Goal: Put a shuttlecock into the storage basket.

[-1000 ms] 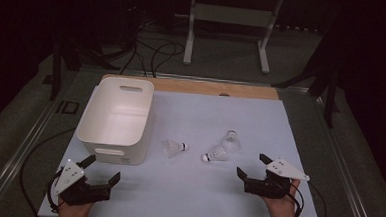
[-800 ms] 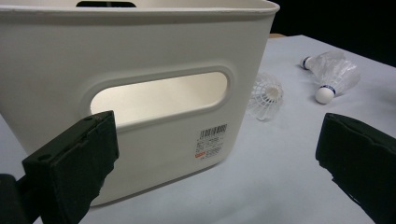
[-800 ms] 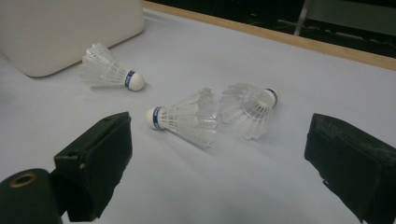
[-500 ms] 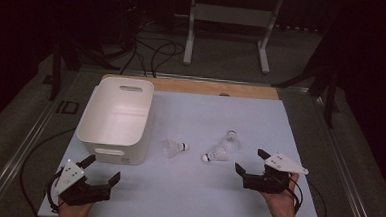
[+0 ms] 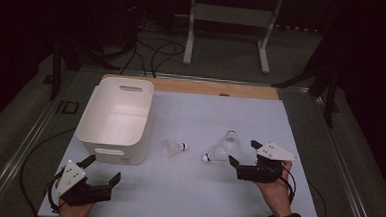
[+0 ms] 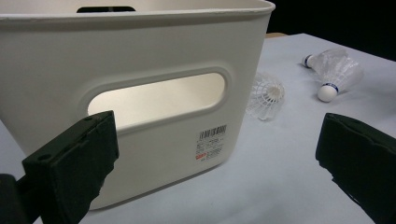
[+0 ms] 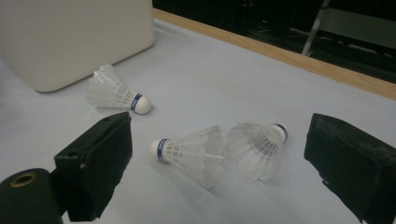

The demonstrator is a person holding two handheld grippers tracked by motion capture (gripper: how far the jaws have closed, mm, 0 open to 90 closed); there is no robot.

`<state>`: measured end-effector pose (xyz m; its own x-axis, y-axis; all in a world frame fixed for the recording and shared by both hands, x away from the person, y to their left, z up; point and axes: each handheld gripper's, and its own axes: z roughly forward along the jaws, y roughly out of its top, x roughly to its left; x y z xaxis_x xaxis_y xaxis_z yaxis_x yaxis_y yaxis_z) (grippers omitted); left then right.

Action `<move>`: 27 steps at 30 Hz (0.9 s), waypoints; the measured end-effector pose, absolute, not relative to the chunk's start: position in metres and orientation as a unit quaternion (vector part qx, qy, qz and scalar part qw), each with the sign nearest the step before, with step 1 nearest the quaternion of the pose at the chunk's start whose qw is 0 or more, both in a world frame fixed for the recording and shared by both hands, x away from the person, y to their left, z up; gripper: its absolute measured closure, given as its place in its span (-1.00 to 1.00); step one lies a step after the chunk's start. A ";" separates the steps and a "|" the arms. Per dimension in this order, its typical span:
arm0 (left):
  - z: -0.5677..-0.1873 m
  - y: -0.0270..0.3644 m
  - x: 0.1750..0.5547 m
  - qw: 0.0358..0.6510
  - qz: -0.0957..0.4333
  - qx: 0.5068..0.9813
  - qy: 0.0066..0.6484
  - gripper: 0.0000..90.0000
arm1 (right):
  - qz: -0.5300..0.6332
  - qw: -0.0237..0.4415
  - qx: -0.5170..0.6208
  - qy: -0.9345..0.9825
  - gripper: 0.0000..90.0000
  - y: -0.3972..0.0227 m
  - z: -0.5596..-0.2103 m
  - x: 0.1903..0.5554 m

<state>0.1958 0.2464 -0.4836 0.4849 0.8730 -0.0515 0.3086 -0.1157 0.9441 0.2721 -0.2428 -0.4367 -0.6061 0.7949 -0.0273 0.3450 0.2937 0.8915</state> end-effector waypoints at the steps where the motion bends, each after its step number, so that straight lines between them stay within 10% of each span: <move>1: -0.484 0.246 0.196 0.513 0.274 0.692 0.428 -1.00 | 0.464 0.242 0.368 0.768 -0.83 -0.242 -0.437 0.274; 27: -0.481 0.242 0.196 0.510 0.272 0.701 0.417 -1.00 | 0.455 0.209 0.371 0.782 -0.83 -0.228 -0.458 0.291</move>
<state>0.1961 0.2418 -0.4814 0.5043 0.8623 -0.0450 0.3077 -0.1307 0.9425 0.2912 -0.2280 -0.4585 -0.6376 0.7703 0.0100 0.3889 0.3106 0.8673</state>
